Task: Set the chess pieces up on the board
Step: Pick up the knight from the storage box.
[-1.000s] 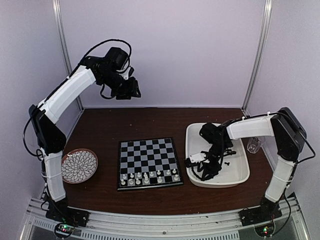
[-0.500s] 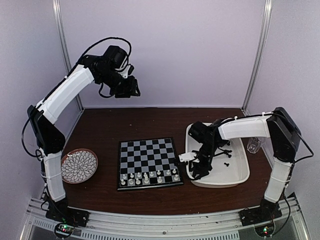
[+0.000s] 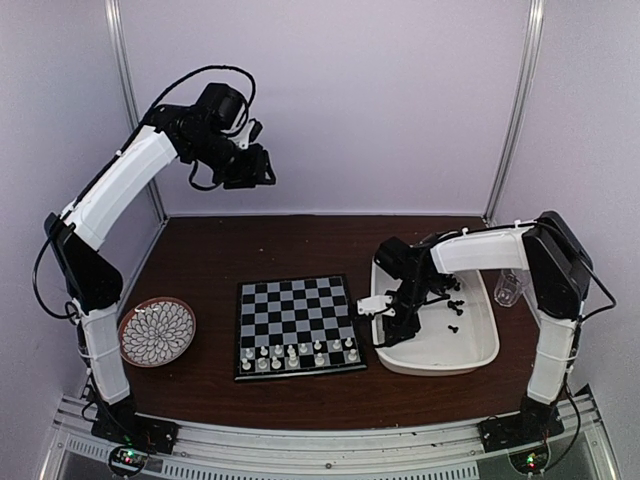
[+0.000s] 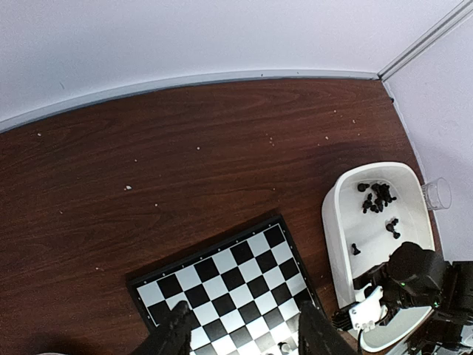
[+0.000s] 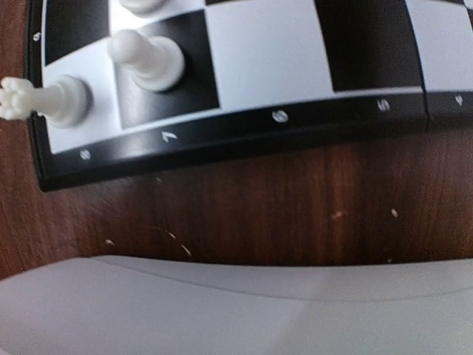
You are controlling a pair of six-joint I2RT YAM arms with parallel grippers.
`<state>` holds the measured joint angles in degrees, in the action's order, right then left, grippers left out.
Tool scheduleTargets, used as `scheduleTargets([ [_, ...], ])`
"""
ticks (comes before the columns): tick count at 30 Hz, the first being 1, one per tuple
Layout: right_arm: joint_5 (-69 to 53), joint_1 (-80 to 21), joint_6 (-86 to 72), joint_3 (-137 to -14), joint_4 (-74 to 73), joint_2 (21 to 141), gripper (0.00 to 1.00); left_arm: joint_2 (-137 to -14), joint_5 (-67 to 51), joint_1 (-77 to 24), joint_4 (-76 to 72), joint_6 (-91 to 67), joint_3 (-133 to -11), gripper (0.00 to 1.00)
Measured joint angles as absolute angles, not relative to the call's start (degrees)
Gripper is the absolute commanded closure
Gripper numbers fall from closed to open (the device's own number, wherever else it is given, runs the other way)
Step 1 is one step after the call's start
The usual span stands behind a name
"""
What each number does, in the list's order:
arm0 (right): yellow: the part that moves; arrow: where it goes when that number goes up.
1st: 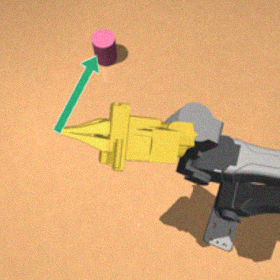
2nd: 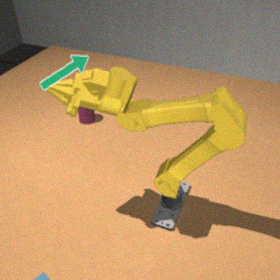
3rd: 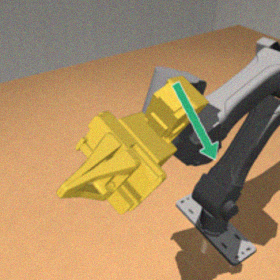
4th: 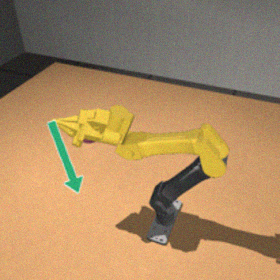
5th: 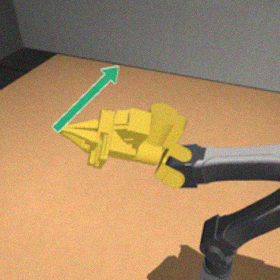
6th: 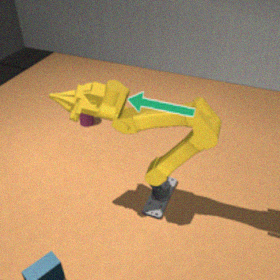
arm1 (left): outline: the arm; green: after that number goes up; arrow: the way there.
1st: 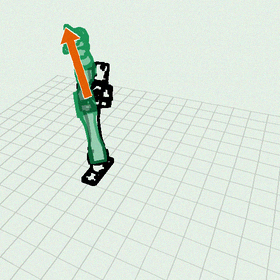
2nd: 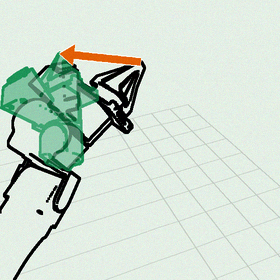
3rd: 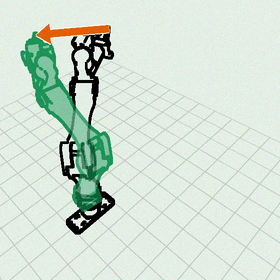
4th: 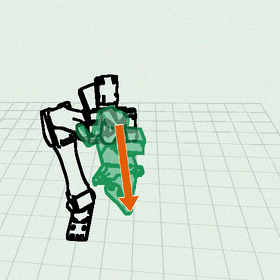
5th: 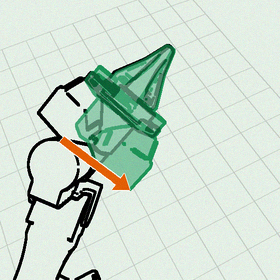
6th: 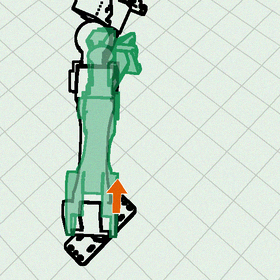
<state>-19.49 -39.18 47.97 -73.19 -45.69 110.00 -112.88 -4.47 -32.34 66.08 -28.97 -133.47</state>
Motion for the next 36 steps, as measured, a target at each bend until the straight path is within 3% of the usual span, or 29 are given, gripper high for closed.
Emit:
scheduleTargets([
  [21, -15.3, -32.4, 45.9, -74.0, -47.3, 110.0, 0.48, -112.8, -5.5, -32.3, 63.8, -29.8, -130.7, 0.51],
  [36, -16.1, -27.2, 40.4, -75.8, -54.4, 110.0, 0.51, -110.2, -5.4, -32.3, 62.1, -31.7, -128.3, 0.51],
])
